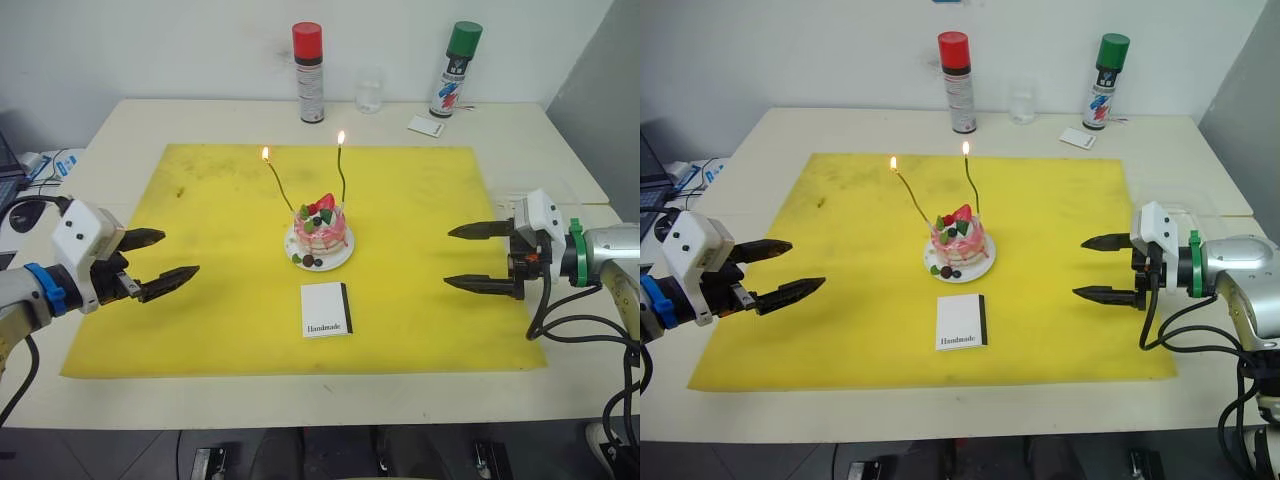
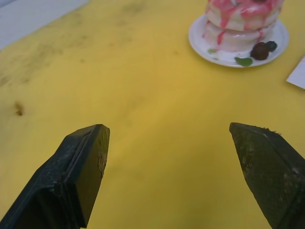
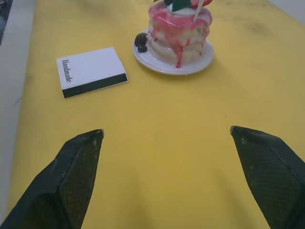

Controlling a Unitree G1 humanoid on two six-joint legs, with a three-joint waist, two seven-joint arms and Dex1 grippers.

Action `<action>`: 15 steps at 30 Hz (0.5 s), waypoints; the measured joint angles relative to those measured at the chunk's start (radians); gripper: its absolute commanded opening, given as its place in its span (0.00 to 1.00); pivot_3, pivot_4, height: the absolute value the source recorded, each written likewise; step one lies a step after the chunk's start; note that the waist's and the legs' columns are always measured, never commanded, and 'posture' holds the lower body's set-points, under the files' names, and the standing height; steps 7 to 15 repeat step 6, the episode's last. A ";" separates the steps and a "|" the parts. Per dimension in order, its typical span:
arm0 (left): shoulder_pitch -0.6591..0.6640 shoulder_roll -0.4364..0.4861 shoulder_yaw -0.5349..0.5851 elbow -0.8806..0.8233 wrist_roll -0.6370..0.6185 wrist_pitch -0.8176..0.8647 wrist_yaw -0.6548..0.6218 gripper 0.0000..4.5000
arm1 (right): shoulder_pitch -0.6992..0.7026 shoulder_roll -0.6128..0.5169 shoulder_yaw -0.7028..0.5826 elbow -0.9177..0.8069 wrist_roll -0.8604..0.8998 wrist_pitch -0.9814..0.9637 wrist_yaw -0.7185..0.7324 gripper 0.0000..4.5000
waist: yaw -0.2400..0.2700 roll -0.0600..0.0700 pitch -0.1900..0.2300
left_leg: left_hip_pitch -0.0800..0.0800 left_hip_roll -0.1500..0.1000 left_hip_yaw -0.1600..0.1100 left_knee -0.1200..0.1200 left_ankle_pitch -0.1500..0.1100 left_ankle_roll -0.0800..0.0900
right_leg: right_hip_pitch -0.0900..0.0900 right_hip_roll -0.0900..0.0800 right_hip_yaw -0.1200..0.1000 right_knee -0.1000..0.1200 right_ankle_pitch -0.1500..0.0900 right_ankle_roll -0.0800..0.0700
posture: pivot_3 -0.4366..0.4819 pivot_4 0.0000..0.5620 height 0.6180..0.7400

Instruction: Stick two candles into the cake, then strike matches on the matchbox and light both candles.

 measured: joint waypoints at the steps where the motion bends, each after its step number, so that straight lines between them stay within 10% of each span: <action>1: -0.017 -0.008 -0.015 0.006 0.003 -0.001 -0.018 0.99 | -0.003 0.004 0.001 0.000 0.004 0.008 -0.002 1.00 | -0.001 0.000 0.000 | 0.000 0.000 0.000 0.000 0.000 0.000 | 0.000 0.000 0.000 0.000 0.000 0.000 | 0.48 0.27 1.00; 15: -0.091 -0.015 -0.052 0.038 0.026 0.003 -0.059 0.99 | -0.016 0.009 0.000 0.001 0.006 0.024 -0.014 1.00 | -0.004 0.000 0.000 | 0.000 0.000 0.000 0.000 0.000 0.000 | 0.000 0.000 0.000 0.001 0.000 0.000 | 0.48 0.27 1.00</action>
